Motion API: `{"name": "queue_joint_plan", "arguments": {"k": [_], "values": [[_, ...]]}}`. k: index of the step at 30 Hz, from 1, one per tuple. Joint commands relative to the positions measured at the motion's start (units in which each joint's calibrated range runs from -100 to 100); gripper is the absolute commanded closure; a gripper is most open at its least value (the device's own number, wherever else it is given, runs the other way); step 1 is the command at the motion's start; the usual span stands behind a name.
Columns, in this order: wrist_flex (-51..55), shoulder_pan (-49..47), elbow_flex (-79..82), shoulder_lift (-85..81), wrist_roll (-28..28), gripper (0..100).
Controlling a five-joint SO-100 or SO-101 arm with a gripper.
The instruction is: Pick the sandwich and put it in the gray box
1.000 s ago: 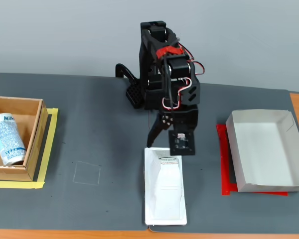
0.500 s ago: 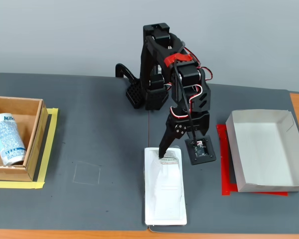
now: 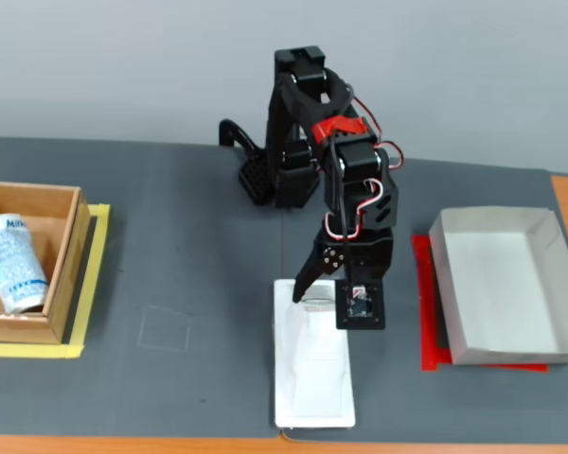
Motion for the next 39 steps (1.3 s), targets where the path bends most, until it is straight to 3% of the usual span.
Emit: {"name": "queue_joint_plan", "arguments": {"k": [1,8,39], "values": [[-0.8,0.8,-2.9,0.5,-0.2,64],[-0.6,0.8,-3.0,0.9,-1.1,60],[-2.3,2.0,-6.9,14.2,0.8,60]]}}
